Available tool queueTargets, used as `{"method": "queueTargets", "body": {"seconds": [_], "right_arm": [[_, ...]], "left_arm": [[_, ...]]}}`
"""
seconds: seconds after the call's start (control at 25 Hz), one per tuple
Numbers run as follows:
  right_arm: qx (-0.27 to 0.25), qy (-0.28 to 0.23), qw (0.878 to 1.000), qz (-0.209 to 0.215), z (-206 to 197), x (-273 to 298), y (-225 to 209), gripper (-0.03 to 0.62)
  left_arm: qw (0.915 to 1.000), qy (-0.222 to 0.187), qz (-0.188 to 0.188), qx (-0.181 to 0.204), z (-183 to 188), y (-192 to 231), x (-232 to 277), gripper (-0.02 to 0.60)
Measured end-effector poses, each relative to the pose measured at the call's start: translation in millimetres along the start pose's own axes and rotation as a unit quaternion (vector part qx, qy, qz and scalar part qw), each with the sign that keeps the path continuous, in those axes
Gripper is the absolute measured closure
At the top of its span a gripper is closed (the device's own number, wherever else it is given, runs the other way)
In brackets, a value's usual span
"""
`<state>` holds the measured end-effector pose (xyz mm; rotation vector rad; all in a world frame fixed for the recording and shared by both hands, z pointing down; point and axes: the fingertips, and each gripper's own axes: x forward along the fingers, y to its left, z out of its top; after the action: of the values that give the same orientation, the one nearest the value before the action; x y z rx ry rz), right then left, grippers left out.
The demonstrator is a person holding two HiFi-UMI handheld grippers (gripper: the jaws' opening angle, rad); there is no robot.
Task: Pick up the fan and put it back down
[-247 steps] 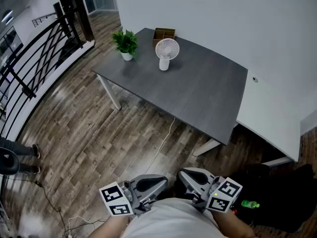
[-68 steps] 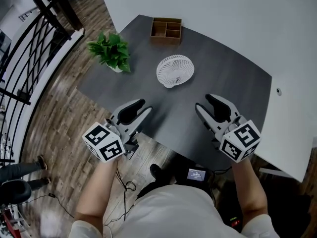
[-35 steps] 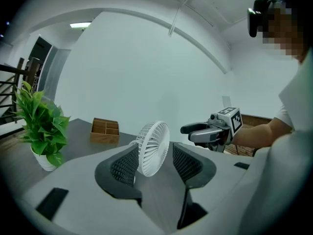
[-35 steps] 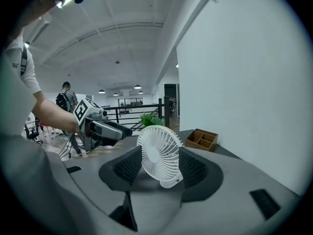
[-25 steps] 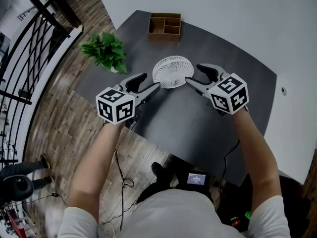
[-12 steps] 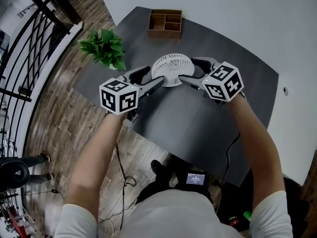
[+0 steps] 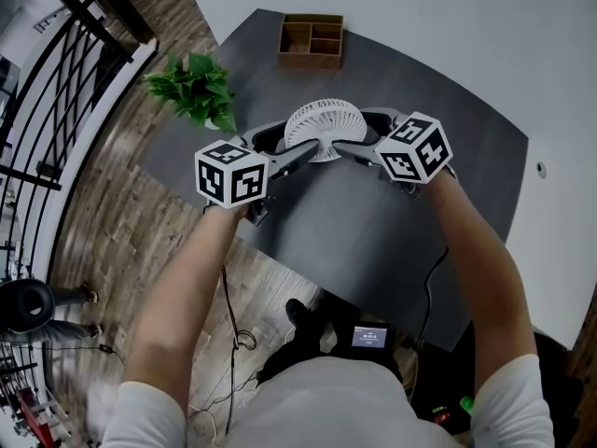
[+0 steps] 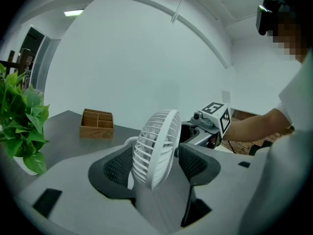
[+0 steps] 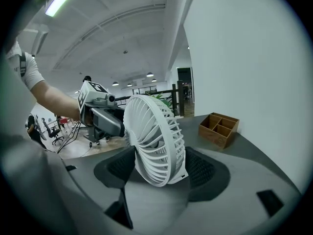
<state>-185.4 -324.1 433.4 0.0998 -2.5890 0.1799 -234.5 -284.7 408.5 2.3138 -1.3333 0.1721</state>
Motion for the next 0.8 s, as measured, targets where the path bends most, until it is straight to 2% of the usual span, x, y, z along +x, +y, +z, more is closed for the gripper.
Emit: {"method": "queueTargets", "body": {"seconds": [0.32,0.8], "right_arm": [[-0.001,-0.003,1.0,0.01,2.9,0.3,0.3,0.287],[-0.021,0.005,1.0,0.005,3.6,0.7,-0.1,0.289]], "left_arm": [[0.9999,0.004,0.009,-0.011,-0.9,5.5,6.6,0.285],[0.9998,-0.007,0.02,0.001,-0.3,5.6,6.4,0.287]]}}
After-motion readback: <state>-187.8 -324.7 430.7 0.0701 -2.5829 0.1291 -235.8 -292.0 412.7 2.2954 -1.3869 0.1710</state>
